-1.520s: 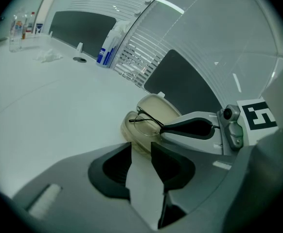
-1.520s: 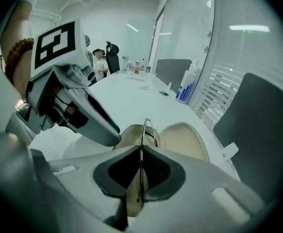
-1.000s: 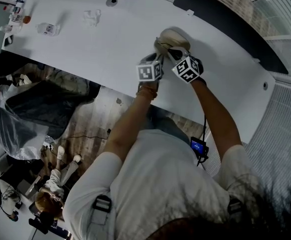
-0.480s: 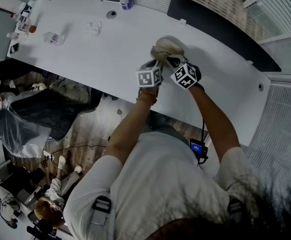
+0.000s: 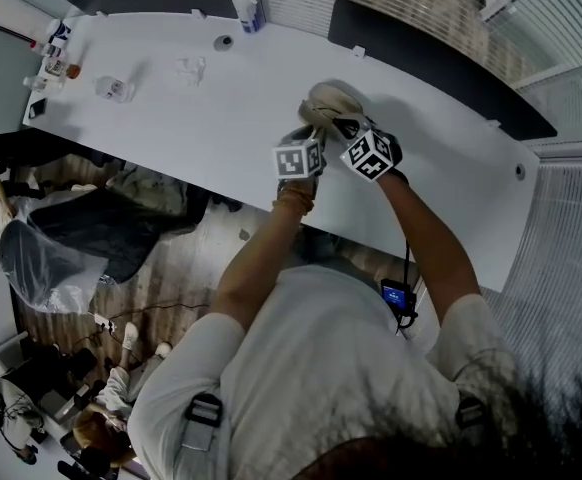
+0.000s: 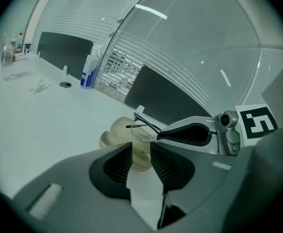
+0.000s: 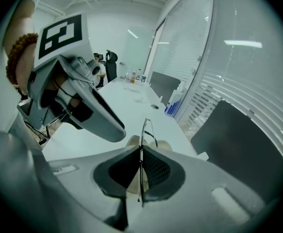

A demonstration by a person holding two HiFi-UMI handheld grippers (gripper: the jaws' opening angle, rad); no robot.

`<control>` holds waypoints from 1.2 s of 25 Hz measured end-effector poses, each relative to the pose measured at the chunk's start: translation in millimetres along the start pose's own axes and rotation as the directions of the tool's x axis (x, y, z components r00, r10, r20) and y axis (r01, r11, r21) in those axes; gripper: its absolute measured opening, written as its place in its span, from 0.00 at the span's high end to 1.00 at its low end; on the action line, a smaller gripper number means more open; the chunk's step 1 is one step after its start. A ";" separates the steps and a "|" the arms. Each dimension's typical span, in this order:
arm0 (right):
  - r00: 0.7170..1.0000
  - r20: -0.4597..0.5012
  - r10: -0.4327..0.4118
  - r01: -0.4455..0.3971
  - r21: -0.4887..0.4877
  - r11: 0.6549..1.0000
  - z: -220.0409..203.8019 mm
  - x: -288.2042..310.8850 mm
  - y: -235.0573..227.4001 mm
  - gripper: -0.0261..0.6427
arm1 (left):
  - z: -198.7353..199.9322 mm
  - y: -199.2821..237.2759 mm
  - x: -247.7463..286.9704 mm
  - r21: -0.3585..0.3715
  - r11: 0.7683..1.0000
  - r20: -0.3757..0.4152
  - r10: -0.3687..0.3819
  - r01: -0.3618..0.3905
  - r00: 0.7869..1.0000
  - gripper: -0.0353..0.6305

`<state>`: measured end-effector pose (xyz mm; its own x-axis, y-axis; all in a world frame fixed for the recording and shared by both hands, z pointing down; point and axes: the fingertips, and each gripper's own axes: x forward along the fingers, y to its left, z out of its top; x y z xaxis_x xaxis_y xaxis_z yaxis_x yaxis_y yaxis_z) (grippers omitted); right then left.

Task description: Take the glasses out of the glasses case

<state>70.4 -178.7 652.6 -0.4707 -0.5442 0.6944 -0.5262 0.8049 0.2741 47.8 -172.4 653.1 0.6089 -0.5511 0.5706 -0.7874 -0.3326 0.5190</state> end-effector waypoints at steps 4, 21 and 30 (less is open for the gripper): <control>0.999 0.001 -0.035 0.035 0.028 0.999 -10.4 -13.1 -6.2 0.94 | -2.7 -14.7 4.7 0.028 0.999 -0.016 -0.023 0.023 1.000 0.77; 0.965 -0.121 -0.231 0.253 0.217 0.943 -134.1 -113.2 -40.2 0.94 | -55.3 -145.2 68.9 0.192 0.952 -0.198 -0.200 0.238 0.960 0.77; 0.932 -0.211 -0.294 0.348 0.300 0.888 -198.7 -173.0 -38.0 0.94 | -94.3 -213.6 84.5 0.233 0.909 -0.295 -0.272 0.345 0.916 0.78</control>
<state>312.6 -68.2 654.3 -0.1346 -0.6941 0.7072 -0.8439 0.4543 0.2853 276.6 -75.8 650.5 0.8003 -0.1888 0.5690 -0.5284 -0.6705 0.5207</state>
